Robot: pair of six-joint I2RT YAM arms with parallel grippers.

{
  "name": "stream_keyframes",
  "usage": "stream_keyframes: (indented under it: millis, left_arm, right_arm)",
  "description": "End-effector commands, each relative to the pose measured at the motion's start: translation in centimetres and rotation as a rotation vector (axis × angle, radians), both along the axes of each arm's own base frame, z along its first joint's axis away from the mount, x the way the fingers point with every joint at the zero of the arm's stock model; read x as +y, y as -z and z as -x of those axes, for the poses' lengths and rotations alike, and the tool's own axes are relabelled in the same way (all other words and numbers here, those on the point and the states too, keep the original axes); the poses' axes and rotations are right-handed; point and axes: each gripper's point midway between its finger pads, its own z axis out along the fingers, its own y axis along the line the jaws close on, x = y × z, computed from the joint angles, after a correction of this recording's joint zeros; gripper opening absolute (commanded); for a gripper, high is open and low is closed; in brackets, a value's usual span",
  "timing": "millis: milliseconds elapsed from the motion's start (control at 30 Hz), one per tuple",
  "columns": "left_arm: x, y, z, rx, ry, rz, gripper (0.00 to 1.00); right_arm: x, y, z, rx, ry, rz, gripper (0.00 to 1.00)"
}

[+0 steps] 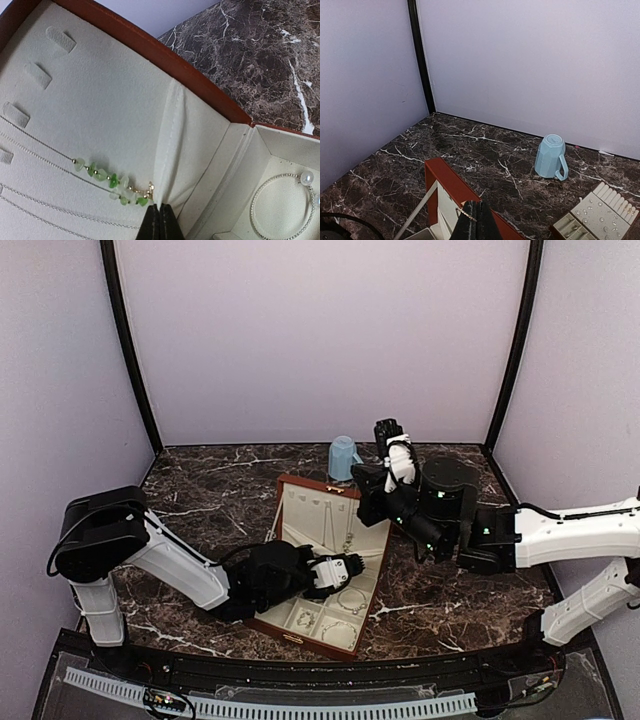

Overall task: Organize the mixed jewelry
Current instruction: Hang the necklace on the earring holder.

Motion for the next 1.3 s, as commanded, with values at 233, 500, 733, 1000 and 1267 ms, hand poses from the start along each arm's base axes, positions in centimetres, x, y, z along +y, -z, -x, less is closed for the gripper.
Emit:
stream_keyframes:
  millis: [233, 500, 733, 1000, 1267]
  left_arm:
    - [0.2, -0.7, 0.8, 0.001, 0.004, 0.016, 0.00]
    - [0.2, -0.5, 0.8, 0.004, 0.002, 0.014, 0.00]
    - [0.2, -0.5, 0.8, 0.005, -0.001, 0.017, 0.00]
    - [0.2, -0.4, 0.8, 0.002, -0.002, 0.019, 0.00]
    - [0.4, -0.3, 0.8, -0.001, -0.008, 0.022, 0.00]
  right_arm:
    - [-0.3, -1.7, -0.7, -0.041, 0.073, -0.038, 0.00]
    - [-0.1, 0.3, -0.3, 0.002, 0.041, -0.013, 0.00]
    - [0.6, 1.7, 0.1, 0.017, -0.004, 0.017, 0.00]
    - [1.1, 3.2, 0.2, 0.040, -0.021, 0.043, 0.00]
    - [1.9, 4.7, 0.8, 0.066, -0.076, 0.046, 0.00]
